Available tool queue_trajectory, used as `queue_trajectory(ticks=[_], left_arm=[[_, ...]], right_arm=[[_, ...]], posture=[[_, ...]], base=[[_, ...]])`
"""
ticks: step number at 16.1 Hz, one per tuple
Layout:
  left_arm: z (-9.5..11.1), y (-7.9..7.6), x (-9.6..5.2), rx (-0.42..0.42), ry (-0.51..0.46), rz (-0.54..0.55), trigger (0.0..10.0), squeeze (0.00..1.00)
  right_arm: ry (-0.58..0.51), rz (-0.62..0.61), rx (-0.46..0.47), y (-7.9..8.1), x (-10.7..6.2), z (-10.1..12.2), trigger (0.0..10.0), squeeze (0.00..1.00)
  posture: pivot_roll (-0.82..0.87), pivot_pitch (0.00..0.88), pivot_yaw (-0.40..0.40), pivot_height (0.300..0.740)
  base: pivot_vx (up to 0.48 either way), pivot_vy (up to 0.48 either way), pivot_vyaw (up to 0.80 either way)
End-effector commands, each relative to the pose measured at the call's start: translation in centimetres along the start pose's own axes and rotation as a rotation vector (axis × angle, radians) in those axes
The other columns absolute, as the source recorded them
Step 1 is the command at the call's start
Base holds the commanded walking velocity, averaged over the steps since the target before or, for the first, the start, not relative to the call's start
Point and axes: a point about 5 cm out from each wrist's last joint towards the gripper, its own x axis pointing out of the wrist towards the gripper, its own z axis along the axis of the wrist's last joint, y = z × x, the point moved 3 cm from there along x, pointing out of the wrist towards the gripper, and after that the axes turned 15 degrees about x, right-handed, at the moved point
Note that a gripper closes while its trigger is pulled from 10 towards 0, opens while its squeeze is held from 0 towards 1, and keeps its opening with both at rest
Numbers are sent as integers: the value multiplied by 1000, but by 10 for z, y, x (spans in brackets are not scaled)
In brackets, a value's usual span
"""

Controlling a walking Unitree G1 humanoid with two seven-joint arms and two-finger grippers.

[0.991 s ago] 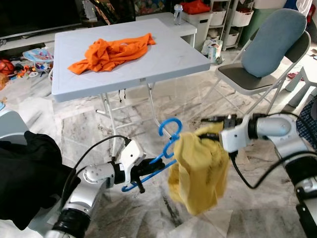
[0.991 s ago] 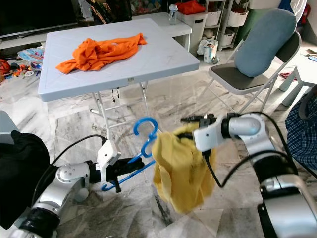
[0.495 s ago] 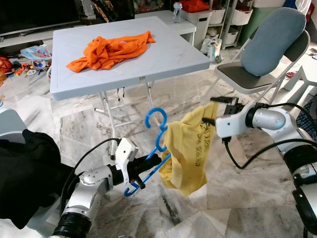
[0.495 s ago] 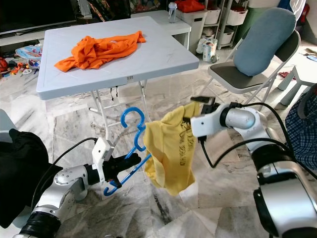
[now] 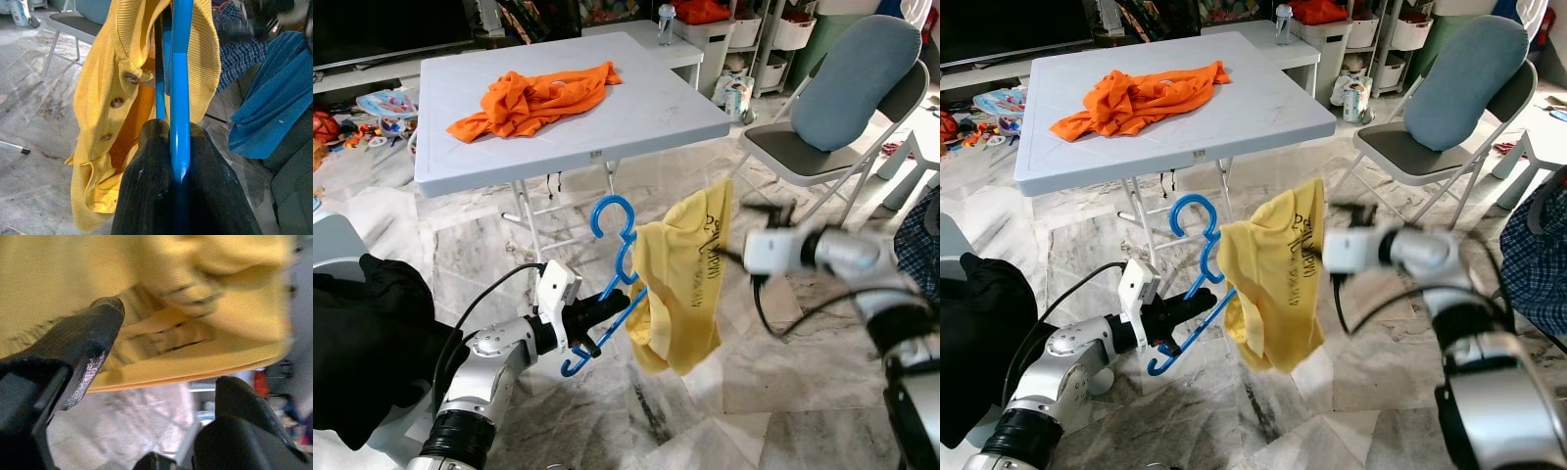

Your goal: Hang hanger

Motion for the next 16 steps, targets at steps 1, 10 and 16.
queue_trajectory(ticks=[1,10,16], left_arm=[[21,9,3,40,-64,14,0,0],[18,6,5,39,-52,2,0,0],[19,7,9,43,-50,12,0,0]], right_arm=[[-15,17,18,3,1,2,10000,1000],[-231,-85,207,25,25,26,10000,0],[-258,-111,233,31,30,29,0,0]], posture=[[-124,0,8,740],[-122,0,8,740],[-124,0,3,740]], base=[[0,0,0],[0,0,0],[0,0,0]])
